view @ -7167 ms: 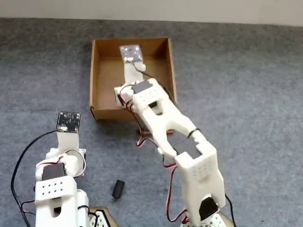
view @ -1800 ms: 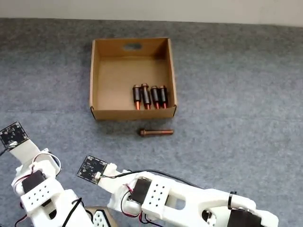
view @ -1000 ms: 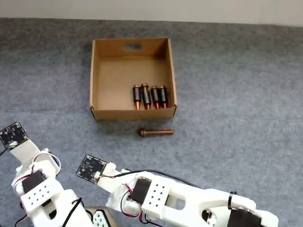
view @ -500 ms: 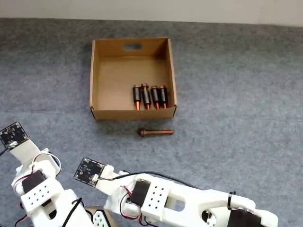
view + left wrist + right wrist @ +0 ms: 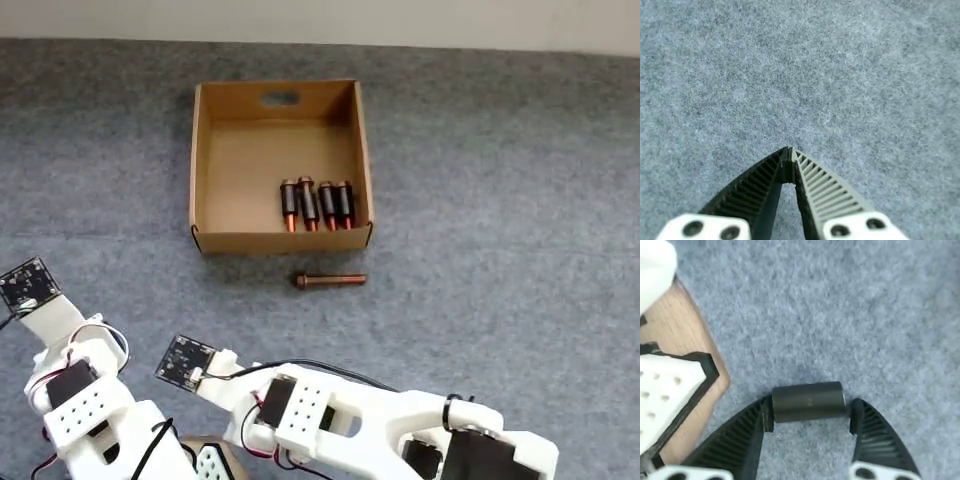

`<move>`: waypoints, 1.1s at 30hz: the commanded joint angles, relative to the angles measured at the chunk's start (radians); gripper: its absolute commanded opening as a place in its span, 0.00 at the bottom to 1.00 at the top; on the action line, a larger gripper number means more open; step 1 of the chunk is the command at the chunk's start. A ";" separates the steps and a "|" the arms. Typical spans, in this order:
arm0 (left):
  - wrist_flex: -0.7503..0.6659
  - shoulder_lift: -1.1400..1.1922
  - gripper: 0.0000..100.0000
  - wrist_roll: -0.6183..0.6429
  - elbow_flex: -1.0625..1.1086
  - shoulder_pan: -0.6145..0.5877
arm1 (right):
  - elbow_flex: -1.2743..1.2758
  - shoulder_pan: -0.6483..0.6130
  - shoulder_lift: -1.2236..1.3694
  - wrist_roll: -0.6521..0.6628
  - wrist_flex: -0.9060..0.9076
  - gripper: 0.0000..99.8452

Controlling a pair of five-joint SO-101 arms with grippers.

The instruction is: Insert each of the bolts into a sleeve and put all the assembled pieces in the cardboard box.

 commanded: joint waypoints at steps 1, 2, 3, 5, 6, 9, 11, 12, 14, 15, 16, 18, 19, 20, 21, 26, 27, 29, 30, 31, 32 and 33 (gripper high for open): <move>-0.009 -0.001 0.02 0.005 -0.045 -0.008 | -0.035 0.015 0.005 0.008 -0.019 0.23; -0.009 -0.001 0.02 0.005 -0.045 -0.008 | -0.036 0.015 0.005 0.008 -0.019 0.23; -0.009 -0.001 0.02 0.005 -0.045 -0.008 | -0.041 0.012 0.005 0.008 -0.015 0.23; -0.009 -0.001 0.02 0.005 -0.045 -0.008 | -0.051 0.010 0.005 0.008 -0.013 0.23; -0.009 -0.001 0.02 0.005 -0.045 -0.008 | -0.051 0.010 0.005 0.008 -0.013 0.23; -0.009 -0.001 0.02 0.005 -0.045 -0.008 | -0.051 0.010 0.005 0.008 -0.015 0.23; -0.009 -0.001 0.02 0.005 -0.045 -0.008 | -0.051 0.013 0.005 0.008 -0.015 0.23; -0.009 -0.001 0.02 0.005 -0.045 -0.008 | -0.053 0.015 0.005 0.008 -0.015 0.23; -0.009 -0.001 0.02 0.005 -0.045 -0.008 | -0.067 0.015 0.005 0.008 -0.013 0.23; -0.009 -0.001 0.02 0.005 -0.045 -0.008 | -0.074 0.015 0.005 0.008 -0.013 0.23; -0.009 -0.001 0.02 0.005 -0.045 -0.008 | -0.079 0.015 0.005 0.008 -0.013 0.23; -0.009 -0.001 0.02 0.005 -0.045 -0.008 | -0.094 0.015 0.005 0.008 -0.013 0.23; -0.009 -0.001 0.02 0.005 -0.045 -0.008 | -0.101 0.015 0.005 0.008 -0.013 0.23; -0.009 -0.001 0.02 0.005 -0.045 -0.008 | -0.102 0.015 0.007 0.008 -0.013 0.23; -0.009 -0.001 0.02 0.005 -0.045 -0.008 | -0.102 0.015 0.008 0.008 -0.013 0.23; -0.009 -0.001 0.02 0.005 -0.045 -0.008 | -0.093 0.015 0.016 0.008 -0.013 0.23; -0.009 -0.001 0.02 0.005 -0.045 -0.008 | -0.093 0.015 0.016 0.008 -0.013 0.23; -0.009 -0.001 0.02 0.005 -0.045 -0.008 | -0.090 0.015 0.016 0.008 -0.013 0.23; -0.009 -0.001 0.02 0.005 -0.045 -0.008 | -0.084 0.015 0.016 0.008 -0.013 0.23; -0.009 -0.001 0.02 0.005 -0.045 -0.008 | -0.081 0.015 0.016 0.008 -0.013 0.23; -0.009 -0.001 0.02 0.005 -0.045 -0.008 | -0.079 0.013 0.016 0.008 -0.013 0.23; -0.009 -0.001 0.02 0.005 -0.045 -0.008 | -0.076 0.013 0.016 0.008 -0.013 0.23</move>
